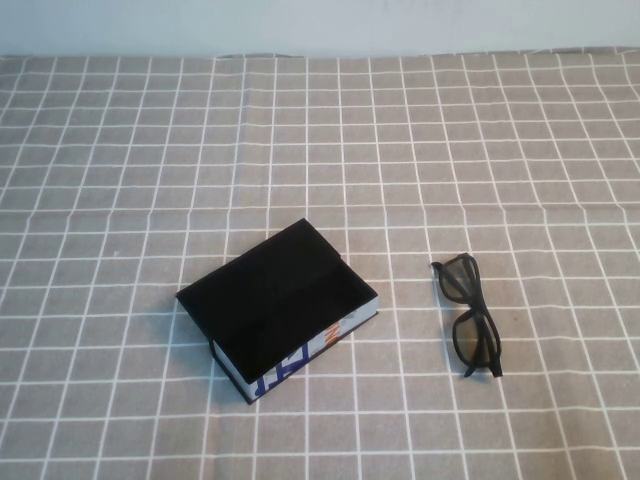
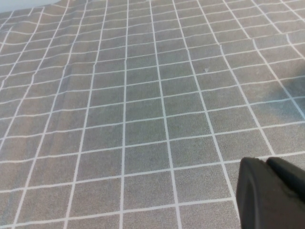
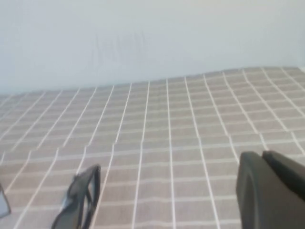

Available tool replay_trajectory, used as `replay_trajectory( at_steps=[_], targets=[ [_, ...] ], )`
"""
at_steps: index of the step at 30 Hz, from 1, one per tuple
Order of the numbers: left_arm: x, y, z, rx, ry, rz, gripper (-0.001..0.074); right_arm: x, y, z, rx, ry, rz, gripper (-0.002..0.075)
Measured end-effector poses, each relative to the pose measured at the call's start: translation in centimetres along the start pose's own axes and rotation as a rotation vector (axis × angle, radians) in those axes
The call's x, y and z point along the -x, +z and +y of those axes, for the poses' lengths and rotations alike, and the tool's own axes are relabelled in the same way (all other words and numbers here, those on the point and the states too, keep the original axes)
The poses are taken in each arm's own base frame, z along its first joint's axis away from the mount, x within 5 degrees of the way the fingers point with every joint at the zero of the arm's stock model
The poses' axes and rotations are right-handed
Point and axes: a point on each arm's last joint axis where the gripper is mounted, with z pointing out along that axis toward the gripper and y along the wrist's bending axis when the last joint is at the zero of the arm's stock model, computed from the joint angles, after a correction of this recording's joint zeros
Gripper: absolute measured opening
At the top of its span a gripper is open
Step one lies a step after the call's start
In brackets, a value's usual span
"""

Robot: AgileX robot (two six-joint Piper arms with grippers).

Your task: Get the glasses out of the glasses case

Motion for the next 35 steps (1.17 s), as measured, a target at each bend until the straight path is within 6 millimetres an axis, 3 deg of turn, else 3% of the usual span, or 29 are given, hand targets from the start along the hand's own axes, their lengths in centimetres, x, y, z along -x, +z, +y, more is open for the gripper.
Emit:
replay_trajectory(
  at_steps=[10, 35],
  targets=[
    [0.0, 0.0, 0.0, 0.000, 0.000, 0.000, -0.0005, -2.0, -0.3, 0.1, 0.021, -0.035, 0.220, -0.0018],
    [0.0, 0.0, 0.0, 0.000, 0.000, 0.000, -0.0005, -2.1, -0.3, 0.1, 0.021, -0.037, 0.226, -0.0018]
  ],
)
